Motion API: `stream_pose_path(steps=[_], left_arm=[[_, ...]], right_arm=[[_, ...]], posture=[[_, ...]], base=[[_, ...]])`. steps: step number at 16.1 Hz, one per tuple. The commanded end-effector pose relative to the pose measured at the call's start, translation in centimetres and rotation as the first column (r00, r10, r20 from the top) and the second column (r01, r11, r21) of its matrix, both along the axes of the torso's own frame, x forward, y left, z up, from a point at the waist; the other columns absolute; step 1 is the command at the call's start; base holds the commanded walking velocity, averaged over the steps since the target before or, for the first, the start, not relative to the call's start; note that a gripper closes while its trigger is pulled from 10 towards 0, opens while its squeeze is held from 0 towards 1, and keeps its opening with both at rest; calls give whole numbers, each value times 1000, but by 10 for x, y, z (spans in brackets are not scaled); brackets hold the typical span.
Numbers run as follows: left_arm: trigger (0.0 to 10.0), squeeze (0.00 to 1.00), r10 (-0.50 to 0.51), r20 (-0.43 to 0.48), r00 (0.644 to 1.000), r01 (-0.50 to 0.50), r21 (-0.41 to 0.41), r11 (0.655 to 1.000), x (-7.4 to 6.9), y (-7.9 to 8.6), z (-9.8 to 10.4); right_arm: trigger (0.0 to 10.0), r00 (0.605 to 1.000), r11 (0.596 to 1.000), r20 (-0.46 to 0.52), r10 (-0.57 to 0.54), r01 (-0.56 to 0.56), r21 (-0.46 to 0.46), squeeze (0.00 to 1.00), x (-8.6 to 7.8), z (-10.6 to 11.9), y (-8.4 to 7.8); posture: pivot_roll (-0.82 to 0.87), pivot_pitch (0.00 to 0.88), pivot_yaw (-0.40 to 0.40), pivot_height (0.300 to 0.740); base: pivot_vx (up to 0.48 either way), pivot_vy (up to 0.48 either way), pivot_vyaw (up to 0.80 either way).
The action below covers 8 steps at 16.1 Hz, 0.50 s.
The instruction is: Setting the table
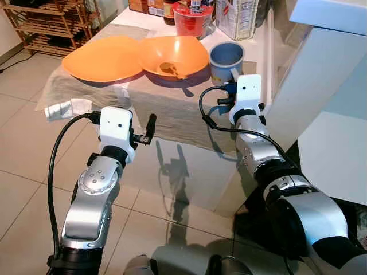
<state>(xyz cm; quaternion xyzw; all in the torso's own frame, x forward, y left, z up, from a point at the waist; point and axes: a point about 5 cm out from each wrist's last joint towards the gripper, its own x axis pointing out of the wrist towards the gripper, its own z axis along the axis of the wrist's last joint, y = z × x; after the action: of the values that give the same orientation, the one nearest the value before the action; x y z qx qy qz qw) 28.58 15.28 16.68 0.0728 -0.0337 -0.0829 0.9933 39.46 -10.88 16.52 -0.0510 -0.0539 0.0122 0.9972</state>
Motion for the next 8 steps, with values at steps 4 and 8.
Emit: stream_pose_path(steps=[4, 8], left_arm=[[10000, 0, -15, 10, 1000, 15, 17, 1000, 4, -4, 1], [10000, 0, -18, 15, 1000, 17, 20, 1000, 7, -4, 0]], right_arm=[[0, 999, 1000, 32, 15, -15, -5, 0, 2, 8, 2], [0, 995, 1000, 96, 19, -17, -17, 0, 0, 15, 6]], posture=[[143, 85, -6, 727], [139, 70, -2, 727]], base=[[0, 0, 0], [0, 0, 0]])
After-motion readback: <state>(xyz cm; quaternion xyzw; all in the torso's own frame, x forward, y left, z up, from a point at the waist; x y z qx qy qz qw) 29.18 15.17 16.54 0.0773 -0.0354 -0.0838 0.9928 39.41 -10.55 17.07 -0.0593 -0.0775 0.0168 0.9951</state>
